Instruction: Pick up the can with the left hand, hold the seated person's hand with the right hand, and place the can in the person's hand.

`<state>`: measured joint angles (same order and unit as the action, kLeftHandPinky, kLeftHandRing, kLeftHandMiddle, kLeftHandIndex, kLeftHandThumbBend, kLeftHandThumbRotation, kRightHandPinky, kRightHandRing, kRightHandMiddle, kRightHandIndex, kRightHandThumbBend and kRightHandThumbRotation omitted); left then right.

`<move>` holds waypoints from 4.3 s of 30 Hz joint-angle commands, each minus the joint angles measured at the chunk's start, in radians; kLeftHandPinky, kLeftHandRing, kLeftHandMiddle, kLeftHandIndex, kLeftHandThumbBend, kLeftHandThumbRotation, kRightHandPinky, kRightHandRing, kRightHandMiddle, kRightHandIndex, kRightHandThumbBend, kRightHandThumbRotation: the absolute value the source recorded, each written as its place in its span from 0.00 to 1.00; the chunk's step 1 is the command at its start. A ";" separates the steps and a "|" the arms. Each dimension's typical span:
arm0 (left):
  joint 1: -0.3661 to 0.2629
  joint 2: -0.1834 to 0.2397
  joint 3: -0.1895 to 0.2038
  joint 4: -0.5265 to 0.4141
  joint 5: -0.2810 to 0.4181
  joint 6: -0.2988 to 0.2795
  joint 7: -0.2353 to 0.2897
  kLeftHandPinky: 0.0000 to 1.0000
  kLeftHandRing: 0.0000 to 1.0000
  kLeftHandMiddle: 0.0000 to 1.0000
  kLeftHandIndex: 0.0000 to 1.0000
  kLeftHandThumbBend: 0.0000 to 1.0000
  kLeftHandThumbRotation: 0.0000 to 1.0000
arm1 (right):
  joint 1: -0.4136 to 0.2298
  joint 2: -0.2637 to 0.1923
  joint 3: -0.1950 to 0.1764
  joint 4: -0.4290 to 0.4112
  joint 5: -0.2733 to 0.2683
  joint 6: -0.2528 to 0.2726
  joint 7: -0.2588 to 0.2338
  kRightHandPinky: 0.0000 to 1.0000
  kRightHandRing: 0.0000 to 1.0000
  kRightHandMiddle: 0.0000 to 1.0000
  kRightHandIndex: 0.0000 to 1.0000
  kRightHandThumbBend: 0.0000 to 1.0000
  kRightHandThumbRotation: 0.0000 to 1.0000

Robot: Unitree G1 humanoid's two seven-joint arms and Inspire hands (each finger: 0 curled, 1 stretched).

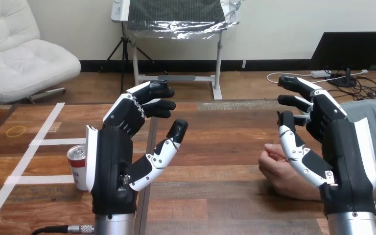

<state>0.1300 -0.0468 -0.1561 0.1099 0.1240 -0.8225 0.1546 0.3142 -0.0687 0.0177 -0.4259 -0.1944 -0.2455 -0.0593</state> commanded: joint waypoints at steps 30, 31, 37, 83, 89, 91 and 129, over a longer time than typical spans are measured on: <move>-0.034 -0.034 0.003 -0.036 0.009 0.000 -0.003 0.57 0.62 0.67 0.67 0.48 0.00 | -0.056 -0.006 -0.023 -0.024 0.012 0.004 0.011 0.58 0.75 0.81 0.75 0.24 0.00; -0.034 -0.033 0.004 -0.038 0.009 0.002 -0.004 0.57 0.62 0.67 0.67 0.48 0.00 | -0.056 -0.005 -0.023 -0.023 0.010 0.004 0.010 0.58 0.75 0.81 0.75 0.24 0.00; -0.032 -0.014 0.004 -0.057 -0.030 0.015 -0.027 0.60 0.63 0.68 0.68 0.48 0.00 | -0.059 -0.009 -0.026 -0.016 0.014 -0.006 0.016 0.58 0.75 0.81 0.75 0.24 0.00; 0.020 0.501 0.410 -0.481 0.231 0.600 -0.300 0.78 0.82 0.83 0.81 0.73 0.01 | -0.061 -0.022 -0.041 -0.020 0.009 0.013 0.029 0.56 0.72 0.79 0.74 0.26 0.00; 0.005 0.599 0.425 -0.468 0.287 0.642 -0.365 0.76 0.81 0.82 0.81 0.72 0.05 | -0.061 -0.022 -0.039 -0.028 0.007 0.024 0.035 0.57 0.73 0.80 0.74 0.26 0.00; -0.001 0.631 0.425 -0.464 0.299 0.664 -0.397 0.76 0.81 0.83 0.82 0.72 0.07 | -0.061 -0.023 -0.039 -0.029 0.006 0.028 0.038 0.57 0.73 0.80 0.74 0.26 0.00; -0.159 0.841 0.293 -0.343 0.387 0.810 -0.661 0.77 0.80 0.82 0.81 0.79 0.12 | -0.078 -0.041 -0.064 -0.037 0.019 0.048 0.086 0.58 0.73 0.81 0.73 0.28 0.00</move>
<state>0.0542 0.7521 0.1699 -0.2585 0.4994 -0.0092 -0.4945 0.3047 -0.0888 -0.0362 -0.4261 -0.1926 -0.1965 0.0194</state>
